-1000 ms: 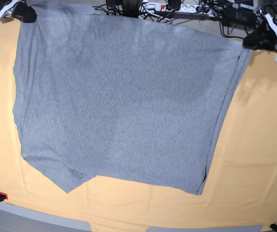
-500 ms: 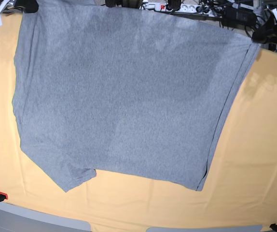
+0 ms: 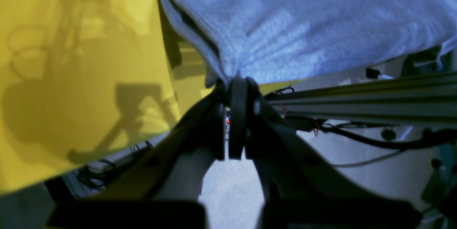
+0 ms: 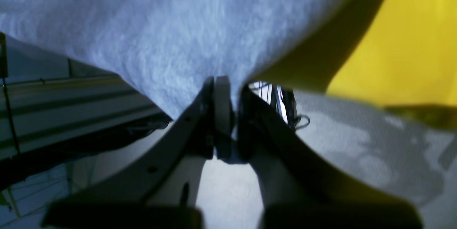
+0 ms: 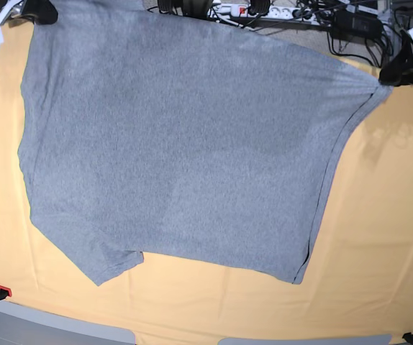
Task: Layout the t-shirt on the table in an organized manner, then fold the t-shirt properly
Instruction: 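Fold the lifted edge over the t-shirt body with both grippers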
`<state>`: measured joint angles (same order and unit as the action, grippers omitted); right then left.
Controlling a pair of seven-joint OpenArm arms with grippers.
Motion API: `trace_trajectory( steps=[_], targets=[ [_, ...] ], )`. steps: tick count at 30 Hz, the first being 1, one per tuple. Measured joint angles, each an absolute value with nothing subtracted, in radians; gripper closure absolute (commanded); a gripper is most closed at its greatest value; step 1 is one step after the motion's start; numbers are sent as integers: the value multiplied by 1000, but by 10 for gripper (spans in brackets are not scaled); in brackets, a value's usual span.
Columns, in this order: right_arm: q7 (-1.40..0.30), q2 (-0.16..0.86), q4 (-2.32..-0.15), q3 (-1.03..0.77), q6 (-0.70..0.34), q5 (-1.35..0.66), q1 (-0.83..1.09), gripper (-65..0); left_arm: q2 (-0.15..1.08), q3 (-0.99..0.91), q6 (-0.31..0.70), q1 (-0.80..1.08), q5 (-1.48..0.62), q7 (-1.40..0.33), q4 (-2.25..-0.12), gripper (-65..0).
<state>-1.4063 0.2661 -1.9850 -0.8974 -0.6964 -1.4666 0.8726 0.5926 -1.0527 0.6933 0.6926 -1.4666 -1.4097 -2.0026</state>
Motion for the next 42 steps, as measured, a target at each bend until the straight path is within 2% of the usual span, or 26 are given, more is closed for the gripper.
trace_trajectory(
  steps=[5, 18, 29, 37, 42],
  targets=[
    [-1407, 266, -1985, -897, -696, -1466, 815, 0, 593, -1022, 693, 648, -1467, -1407, -2002, 0],
    [-1411, 268, -1985, -898, -696, -1465, 697, 0, 565, -783, 693, 505, -1466, -1407, -2002, 0],
    [-1414, 268, -1983, -898, -696, -1459, 563, 0, 564, -772, 693, 386, -1462, -1407, -1995, 0],
    [-1415, 268, -1983, -897, -696, -1458, 508, 0, 559, -772, 693, 324, -1362, -1306, -1889, 0],
    [-1360, 267, -1982, -897, -697, -1326, 501, 0, 558, -771, 693, 270, -1365, -1309, -1795, 0]
  ],
)
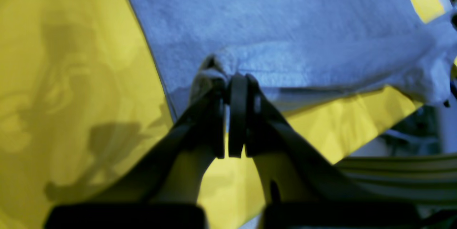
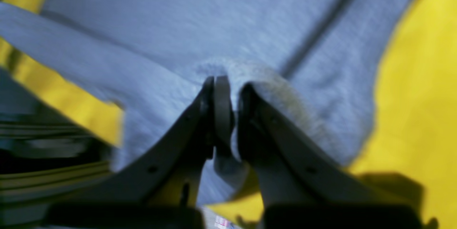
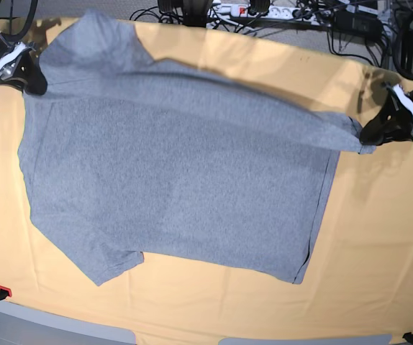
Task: Layout the t-shirt on the table in an organized manner, then fold the t-shirt properly
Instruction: 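Fold the lifted edge over the t-shirt body with both grippers, then release the folded edge and reposition the right gripper at the shoulder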
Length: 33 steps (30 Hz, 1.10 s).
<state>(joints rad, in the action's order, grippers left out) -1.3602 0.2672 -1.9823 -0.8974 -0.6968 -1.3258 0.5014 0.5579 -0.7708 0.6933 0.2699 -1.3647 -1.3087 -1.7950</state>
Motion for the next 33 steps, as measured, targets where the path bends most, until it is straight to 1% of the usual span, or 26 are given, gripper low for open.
trace_trajectory(
  steps=[2, 9, 15, 18, 22, 27, 31, 32, 33],
  targets=[
    [-1322, 266, -1982, -897, -696, -1306, 500, 0, 556, -770, 694, 254, -1365, -1309, -1760, 0],
    [-1316, 266, -1982, -897, -696, -1272, 432, 0, 556, -744, 693, 227, -1364, -1306, -1698, 0],
    [-1316, 266, -1982, -897, -696, -1264, 404, 0, 556, -647, 693, 224, -1362, -1302, -1698, 0],
    [-1316, 266, -1982, -887, -696, -1253, 405, 0, 556, -611, 693, 196, -1324, -1290, -1698, 0],
    [-1254, 266, -1982, -823, -696, -1116, 405, 0, 556, -592, 693, 159, -1228, -1223, -1698, 0],
    [-1216, 266, -1982, -724, -696, -1006, 404, 0, 556, -582, 693, 155, -1217, -1230, -1697, 0],
    [-1203, 266, -1982, -715, -696, -949, 387, 0, 557, -582, 693, 155, -1194, -1230, -1697, 0],
    [-1203, 266, -1982, -715, -696, -948, 379, 0, 556, -582, 693, 155, -1195, -1227, -1697, -29],
    [-1203, 266, -1982, -715, -696, -946, 372, 0, 556, -582, 693, 154, -1195, -1221, -1697, -71]
  ],
)
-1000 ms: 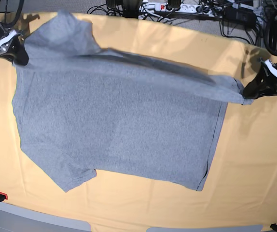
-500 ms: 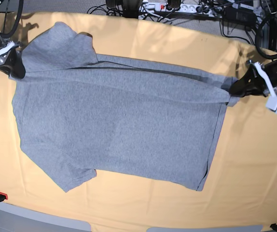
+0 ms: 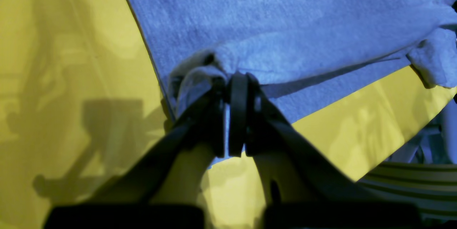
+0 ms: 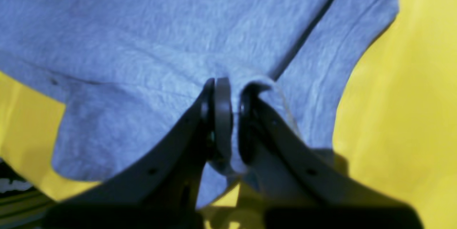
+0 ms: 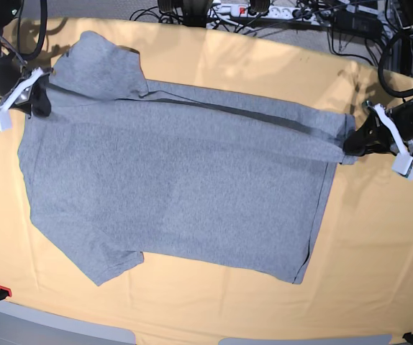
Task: Layout the t-shirt on the table in an organized manner, then fold the t-shirt properly
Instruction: 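Release the folded edge and reposition the right gripper at the shoulder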
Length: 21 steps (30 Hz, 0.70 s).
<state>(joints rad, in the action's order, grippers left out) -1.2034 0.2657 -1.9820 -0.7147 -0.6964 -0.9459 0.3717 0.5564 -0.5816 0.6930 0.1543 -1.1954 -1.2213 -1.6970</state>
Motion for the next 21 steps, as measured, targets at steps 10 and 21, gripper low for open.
trace_trajectory(
  steps=[10, 21],
  targets=[
    [-1140, 271, -1982, -715, -697, -857, 369, -314, 557, -582, 693, 154, -1192, -1193, -1697, -314],
    [-1382, 408, -1982, -715, -661, -1030, 371, -497, 557, -582, 693, 154, -1188, -1193, -1696, -314]
  ],
)
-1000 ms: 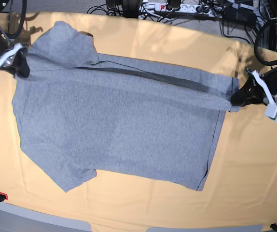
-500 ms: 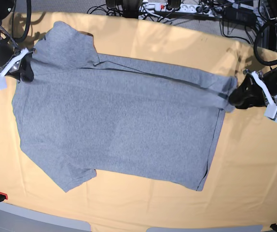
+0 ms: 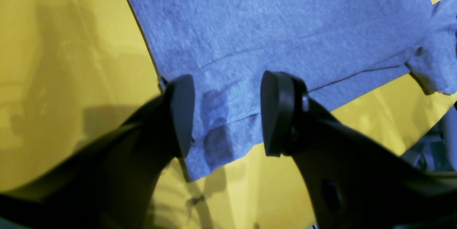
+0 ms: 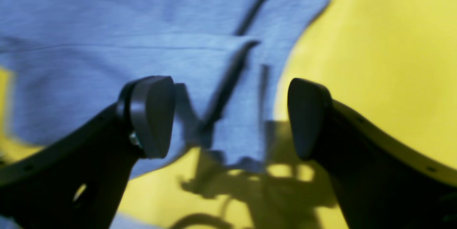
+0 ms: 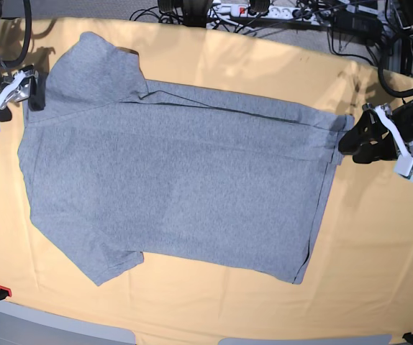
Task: Layout the t-shirt on the table in an organized manner, then fold the t-shirt properly
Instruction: 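Release the folded edge and reposition the right gripper at the shoulder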
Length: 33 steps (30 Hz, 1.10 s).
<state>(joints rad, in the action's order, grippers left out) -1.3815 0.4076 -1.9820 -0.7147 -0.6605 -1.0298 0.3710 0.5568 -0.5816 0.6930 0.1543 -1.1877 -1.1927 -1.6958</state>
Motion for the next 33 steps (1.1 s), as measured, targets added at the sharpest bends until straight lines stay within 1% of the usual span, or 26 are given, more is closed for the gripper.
trace_trajectory(
  steps=[1, 3, 5, 8, 12, 14, 21, 27, 29, 33],
  targets=[
    [-1415, 407, -1982, -715, -653, -1100, 371, -497, 557, -582, 693, 154, -1188, -1193, -1696, -314],
    [-1416, 405, -1982, -714, -650, -1234, 385, -497, 557, -582, 693, 154, -1188, -1193, -1696, -314],
    [-1411, 404, -1982, -714, -647, -1322, 402, -497, 557, -582, 693, 154, -1188, -1193, -1696, -314],
    [-1409, 392, -1983, -714, -647, -1307, 438, -497, 557, -582, 693, 155, -1184, -1193, -1696, -314],
    [-1414, 343, -1982, -719, -649, -1310, 502, -497, 557, -582, 693, 154, -1184, -1193, -1696, -314],
    [-1412, 311, -1982, -744, -667, -1310, 524, -497, 557, -582, 693, 155, -1184, -1193, -1696, -314],
    [-1407, 247, -1982, -847, -667, -1317, 584, -497, 557, -582, 693, 155, -1185, -1193, -1696, -314],
    [-1411, 148, -1982, -854, -682, -1306, 633, -497, 556, -582, 693, 154, -1188, -1193, -1695, -314],
    [-1411, 130, -1982, -854, -683, -1306, 634, -497, 557, -582, 693, 155, -1188, -1193, -1695, -314],
    [-1411, 105, -1982, -854, -685, -1231, 634, -497, 557, -582, 693, 154, -1189, -1193, -1695, -314]
  ],
)
